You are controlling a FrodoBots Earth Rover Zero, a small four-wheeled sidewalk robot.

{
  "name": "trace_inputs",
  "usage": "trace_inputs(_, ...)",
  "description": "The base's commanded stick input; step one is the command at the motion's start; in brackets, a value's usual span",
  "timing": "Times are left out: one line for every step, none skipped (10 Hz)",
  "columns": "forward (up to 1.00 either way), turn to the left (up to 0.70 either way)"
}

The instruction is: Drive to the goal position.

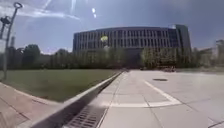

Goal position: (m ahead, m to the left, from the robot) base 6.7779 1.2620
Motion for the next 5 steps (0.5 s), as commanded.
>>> trace_inputs(0.7,-0.19)
trace_inputs(0.7,-0.29)
trace_inputs(0.7,-0.05)
trace_inputs(0.7,-0.01)
trace_inputs(0.7,-0.01)
